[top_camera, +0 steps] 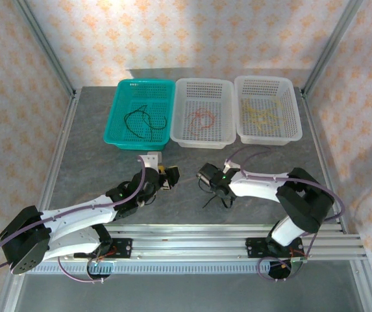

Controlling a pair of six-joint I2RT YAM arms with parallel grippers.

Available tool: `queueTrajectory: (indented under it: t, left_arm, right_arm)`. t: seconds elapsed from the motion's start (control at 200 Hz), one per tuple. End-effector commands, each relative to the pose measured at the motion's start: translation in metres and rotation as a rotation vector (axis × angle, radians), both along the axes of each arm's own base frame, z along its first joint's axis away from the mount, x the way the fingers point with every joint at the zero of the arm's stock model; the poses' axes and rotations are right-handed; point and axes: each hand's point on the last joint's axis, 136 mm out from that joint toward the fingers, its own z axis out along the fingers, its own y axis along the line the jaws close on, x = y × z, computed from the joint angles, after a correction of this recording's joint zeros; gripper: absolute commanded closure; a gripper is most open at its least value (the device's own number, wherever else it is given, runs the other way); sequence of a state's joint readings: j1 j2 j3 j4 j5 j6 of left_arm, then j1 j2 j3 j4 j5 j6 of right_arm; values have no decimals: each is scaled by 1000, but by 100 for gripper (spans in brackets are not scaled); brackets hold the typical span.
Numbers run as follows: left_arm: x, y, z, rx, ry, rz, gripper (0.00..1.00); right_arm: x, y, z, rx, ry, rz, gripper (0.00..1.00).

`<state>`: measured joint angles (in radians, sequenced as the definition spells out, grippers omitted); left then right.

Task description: Untangle the cables

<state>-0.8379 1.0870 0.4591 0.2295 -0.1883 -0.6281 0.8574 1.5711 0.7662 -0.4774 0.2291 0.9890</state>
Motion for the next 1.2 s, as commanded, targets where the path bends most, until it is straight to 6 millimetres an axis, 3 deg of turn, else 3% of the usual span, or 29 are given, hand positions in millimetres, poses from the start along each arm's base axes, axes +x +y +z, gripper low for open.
queueTrajectory:
  t: [0.0,0.275,0.466,0.696,0.856,1.196]
  left_arm:
    - [7,-2,13,-8,-38,15,37]
    - [7,-3,12,-3,-37,12,38]
    - [9,-7,17,-11,-45,7,38]
    - [15,-19,18,-30,-30,-37,39]
    - [21,-30,19,-97,-11,-111,33]
    - [19,-61,25,-129,-14,-296,22]
  right_arm:
    - [-2,-5,-10,-21,15,-8,72]
    - [1,-12,-4,-24,-34,-24,86]
    - [6,-16,12,-6,-105,-38,92]
    - [13,-20,44,68,-261,-13,100]
    - [18,-18,68,88,-366,90,100]
    - [20,0,146,209,-577,300,100]
